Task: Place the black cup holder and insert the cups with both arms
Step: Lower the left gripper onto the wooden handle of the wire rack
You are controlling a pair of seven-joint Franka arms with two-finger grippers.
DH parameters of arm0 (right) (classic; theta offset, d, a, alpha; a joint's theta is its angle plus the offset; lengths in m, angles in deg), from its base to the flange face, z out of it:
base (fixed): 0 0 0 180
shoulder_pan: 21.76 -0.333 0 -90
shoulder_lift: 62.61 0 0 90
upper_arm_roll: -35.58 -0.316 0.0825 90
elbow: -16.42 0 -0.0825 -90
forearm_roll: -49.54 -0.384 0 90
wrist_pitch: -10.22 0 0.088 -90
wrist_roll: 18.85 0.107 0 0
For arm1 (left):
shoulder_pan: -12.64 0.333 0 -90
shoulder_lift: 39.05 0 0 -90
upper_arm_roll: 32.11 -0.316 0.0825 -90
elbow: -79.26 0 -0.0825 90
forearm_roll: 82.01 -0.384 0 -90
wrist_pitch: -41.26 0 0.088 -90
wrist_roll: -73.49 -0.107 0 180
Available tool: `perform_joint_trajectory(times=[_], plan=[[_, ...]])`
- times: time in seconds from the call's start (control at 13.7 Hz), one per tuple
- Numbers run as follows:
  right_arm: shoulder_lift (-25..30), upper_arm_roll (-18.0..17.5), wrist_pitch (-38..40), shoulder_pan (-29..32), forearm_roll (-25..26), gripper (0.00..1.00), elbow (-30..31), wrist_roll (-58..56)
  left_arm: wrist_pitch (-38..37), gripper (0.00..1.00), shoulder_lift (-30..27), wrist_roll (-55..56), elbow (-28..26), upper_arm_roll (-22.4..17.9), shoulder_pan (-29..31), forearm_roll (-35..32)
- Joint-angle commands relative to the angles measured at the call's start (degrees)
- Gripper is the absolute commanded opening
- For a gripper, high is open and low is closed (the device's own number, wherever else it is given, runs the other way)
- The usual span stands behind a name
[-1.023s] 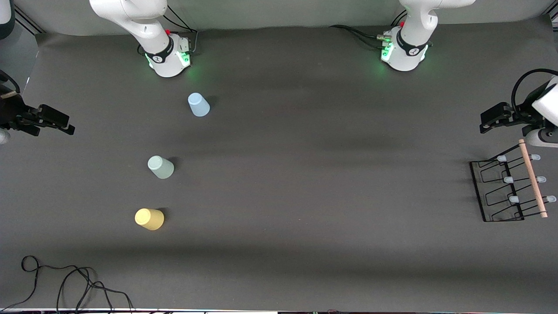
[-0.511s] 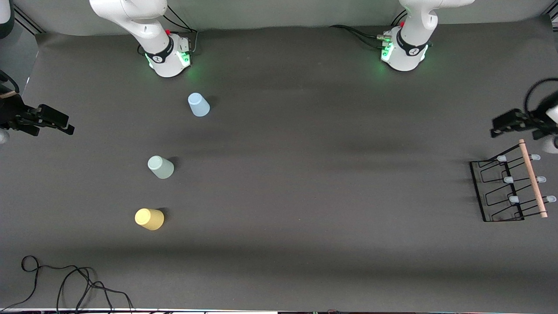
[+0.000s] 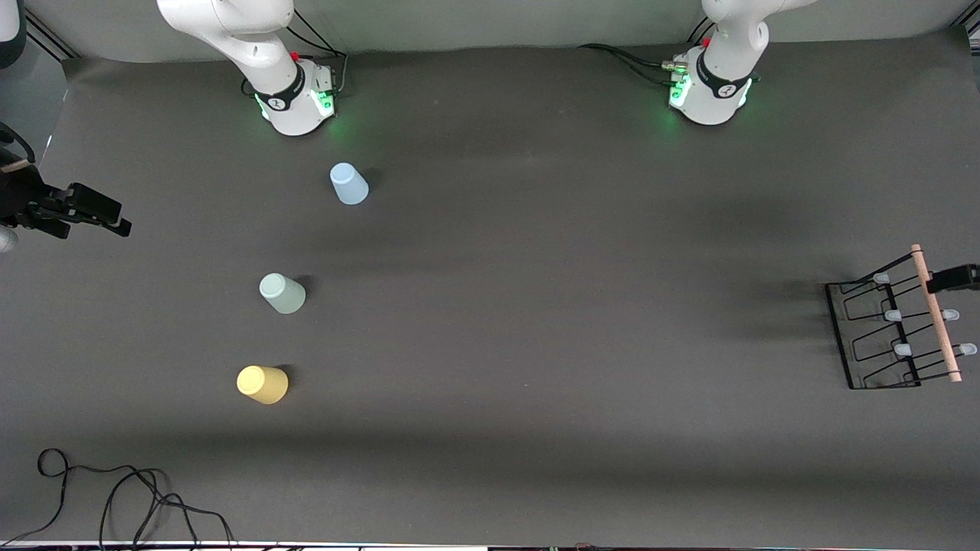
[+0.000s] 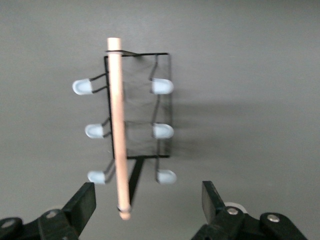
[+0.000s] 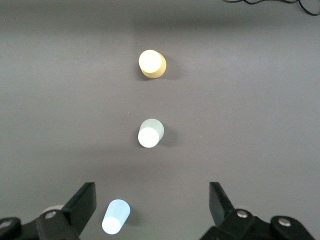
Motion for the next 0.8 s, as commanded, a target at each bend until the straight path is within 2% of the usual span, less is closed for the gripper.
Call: perform_joint_trajectory(times=[0.0,0.07,0.15,0.22,0.44,0.51,0.66,0.73], plan=[[0.9,0.3,-0.3,-0.7,1.7,1.00,0.8,-1.2,1.2,0.89,4.3,-3.0,0.4,0.5,3.3,-1.0],[0.8,0.3,-0.3,-0.7,2.1,1.00,0.8,-1.2,1.6,0.88,5.4,-3.3,0.2,0.5,3.9,-1.0],[0.8,0.3,-0.3,-0.7,2.1,1.00,0.8,-1.2,2.6,0.78,6.1,-3.2,0.1,0.5,3.8,-1.0],[0.8,0.3,-0.3,-0.7,2.1,1.00,0.8,-1.2,3.1,0.59,6.7,-3.2,-0.3,0.5,3.8,-1.0],[0.7,0.3,-0.3,-0.7,2.1,1.00,0.8,-1.2,5.6,0.50,9.0,-3.2,-1.1,0.5,3.4,-1.2],[0.7,0.3,-0.3,-0.7,2.1,1.00,0.8,-1.2,5.6,0.38,9.0,-3.2,-1.2,0.5,3.0,-1.8],[0.6,0.3,-0.3,-0.7,2.1,1.00,0.8,-1.2,4.7,0.00,8.4,-3.4,-1.0,0.9,2.7,-5.4],[0.6,0.3,-0.3,-0.7,2.0,1.00,0.7,-1.2,4.3,0.00,8.0,-3.3,-0.8,1.1,2.3,-6.2]])
